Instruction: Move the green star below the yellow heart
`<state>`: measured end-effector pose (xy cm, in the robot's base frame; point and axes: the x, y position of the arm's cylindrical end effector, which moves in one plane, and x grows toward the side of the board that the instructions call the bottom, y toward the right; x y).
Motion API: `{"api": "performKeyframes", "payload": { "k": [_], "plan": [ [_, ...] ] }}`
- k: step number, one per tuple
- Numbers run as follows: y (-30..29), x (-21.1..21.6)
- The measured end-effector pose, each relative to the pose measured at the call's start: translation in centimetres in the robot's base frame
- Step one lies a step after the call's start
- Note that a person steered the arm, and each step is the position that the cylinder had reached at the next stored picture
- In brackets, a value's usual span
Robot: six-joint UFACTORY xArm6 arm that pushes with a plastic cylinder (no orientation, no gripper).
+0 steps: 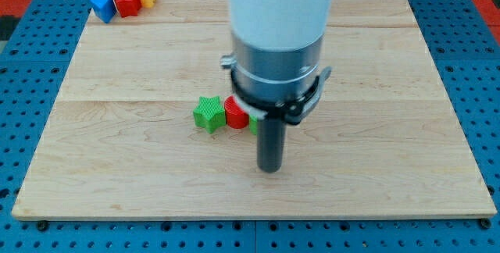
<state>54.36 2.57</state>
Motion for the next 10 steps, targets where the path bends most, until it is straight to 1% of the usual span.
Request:
{"api": "performKeyframes", "payload": {
  "k": [1, 3, 5, 6, 7, 8, 9, 10],
  "plan": [
    [-0.5, -2.2],
    [-5.3, -5.0],
    [-11.9, -9.0],
    [-16.5, -10.6],
    [-21.8, -10.6],
    [-25.5, -10.7],
    [-24.7, -11.4],
    [-22.7, -11.4]
  ]
}}
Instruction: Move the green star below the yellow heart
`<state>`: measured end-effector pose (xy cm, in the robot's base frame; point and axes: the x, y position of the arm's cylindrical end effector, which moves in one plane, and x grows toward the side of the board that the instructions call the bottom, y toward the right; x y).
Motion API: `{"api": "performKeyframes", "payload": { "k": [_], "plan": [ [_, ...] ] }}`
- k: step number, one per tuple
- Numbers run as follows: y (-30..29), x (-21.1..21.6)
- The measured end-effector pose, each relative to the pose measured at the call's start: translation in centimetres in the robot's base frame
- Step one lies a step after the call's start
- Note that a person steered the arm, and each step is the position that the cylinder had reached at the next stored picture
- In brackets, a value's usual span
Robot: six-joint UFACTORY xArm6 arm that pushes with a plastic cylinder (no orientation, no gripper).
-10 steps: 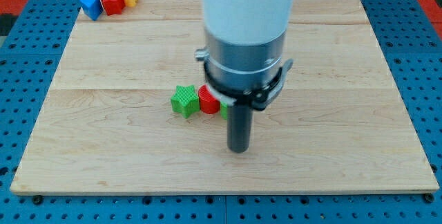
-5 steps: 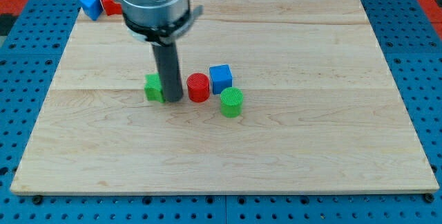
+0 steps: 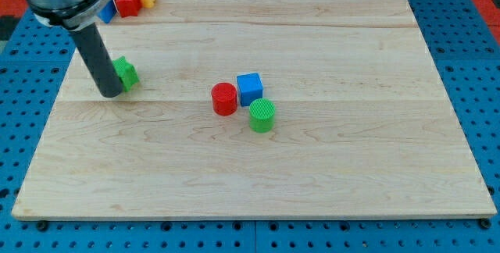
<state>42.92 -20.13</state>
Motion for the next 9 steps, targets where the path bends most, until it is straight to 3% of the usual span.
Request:
{"api": "performKeyframes", "payload": {
  "k": [1, 3, 8, 9],
  "plan": [
    [0.2, -0.5],
    [0.2, -5.9],
    [0.2, -14.7],
    [-0.9, -10.5]
  ]
}}
